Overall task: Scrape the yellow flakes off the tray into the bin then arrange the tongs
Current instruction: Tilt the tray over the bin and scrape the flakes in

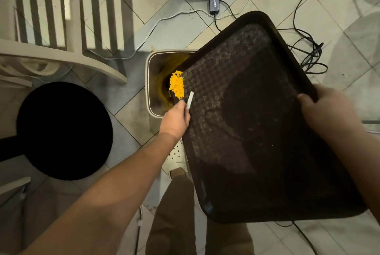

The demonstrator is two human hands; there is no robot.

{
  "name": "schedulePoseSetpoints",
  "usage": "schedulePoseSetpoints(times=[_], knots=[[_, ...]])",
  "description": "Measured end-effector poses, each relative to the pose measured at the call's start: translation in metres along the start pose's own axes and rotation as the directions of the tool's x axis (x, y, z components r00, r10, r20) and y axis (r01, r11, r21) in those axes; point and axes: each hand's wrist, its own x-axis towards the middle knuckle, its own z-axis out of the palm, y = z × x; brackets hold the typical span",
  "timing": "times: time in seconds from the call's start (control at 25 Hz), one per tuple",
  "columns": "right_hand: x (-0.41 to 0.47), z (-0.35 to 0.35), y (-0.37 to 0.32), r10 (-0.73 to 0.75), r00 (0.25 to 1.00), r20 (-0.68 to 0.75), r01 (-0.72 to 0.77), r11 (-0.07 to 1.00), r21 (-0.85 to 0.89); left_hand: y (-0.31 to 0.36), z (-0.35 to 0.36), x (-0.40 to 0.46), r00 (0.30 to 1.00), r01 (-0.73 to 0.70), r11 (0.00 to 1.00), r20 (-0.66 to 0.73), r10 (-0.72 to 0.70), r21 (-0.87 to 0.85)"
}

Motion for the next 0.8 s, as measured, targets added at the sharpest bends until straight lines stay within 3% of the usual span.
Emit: schedulePoseSetpoints(times=[0.12, 0.28, 0.48, 0.64, 0.72, 0.8], knots=[[0.001, 0.001, 0.002, 0.0, 1.0, 0.0, 0.0, 1.0, 0.006, 0.004, -0.006, 0.026, 0.987, 0.136, 0.99, -0.078, -0.138, -0.03], [-0.001, -0.003, -0.001, 0.009, 1.0, 0.007, -0.009, 1.0, 0.016, 0.0, -0.025, 0.027, 0.976, 0.091, 0.996, -0.197, -0.093, -0.016], [-0.001, -0.004, -0.004, 0.02, 1.0, 0.002, -0.02, 1.0, -0.004, -0.021, -0.028, 0.022, 1.0, -0.019, 0.995, 0.004, 0.018, 0.096], [-0.002, -0.002, -0.002, 0.003, 1.0, -0.018, -0.003, 1.0, -0.012, -0.013, -0.03, 0.045, 0.998, 0.056, 0.981, -0.028, -0.052, 0.184], [-0.004, -0.002, -0.002, -0.008, 1.0, -0.021, 0.007, 1.0, -0.015, -0.007, -0.031, 0.045, 0.993, 0.102, 0.985, -0.069, -0.093, 0.14], [-0.006, -0.003, -0.003, 0.0, 1.0, -0.014, 0.0, 1.0, -0.005, 0.004, -0.03, 0.043, 0.997, 0.059, 0.996, -0.056, -0.056, 0.066]])
